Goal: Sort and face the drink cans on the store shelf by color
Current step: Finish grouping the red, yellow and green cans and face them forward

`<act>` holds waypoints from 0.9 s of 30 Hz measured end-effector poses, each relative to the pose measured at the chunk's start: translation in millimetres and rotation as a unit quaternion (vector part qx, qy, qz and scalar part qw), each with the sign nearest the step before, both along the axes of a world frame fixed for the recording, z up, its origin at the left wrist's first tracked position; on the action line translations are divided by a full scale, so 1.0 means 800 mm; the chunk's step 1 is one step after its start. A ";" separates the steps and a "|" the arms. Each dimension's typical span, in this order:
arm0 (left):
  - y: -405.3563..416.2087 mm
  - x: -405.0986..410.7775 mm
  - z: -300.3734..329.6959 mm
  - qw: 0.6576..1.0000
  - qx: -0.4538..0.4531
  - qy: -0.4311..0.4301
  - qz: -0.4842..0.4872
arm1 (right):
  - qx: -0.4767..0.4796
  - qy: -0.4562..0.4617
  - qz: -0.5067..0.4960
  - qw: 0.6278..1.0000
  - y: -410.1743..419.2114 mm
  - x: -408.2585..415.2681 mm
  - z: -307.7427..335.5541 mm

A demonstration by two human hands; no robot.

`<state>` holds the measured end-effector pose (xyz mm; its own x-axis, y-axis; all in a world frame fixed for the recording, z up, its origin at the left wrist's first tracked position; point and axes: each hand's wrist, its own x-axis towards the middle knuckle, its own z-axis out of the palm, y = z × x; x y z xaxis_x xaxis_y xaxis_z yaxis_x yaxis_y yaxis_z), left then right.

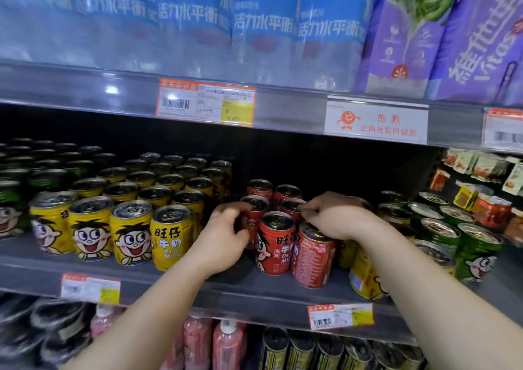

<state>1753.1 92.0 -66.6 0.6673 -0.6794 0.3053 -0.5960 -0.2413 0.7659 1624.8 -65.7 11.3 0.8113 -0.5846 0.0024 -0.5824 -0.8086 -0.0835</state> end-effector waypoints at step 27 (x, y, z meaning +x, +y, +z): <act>-0.011 -0.058 -0.025 0.992 -0.005 -0.125 0.008 | 0.069 -0.192 -0.031 0.978 0.049 -0.067 -0.060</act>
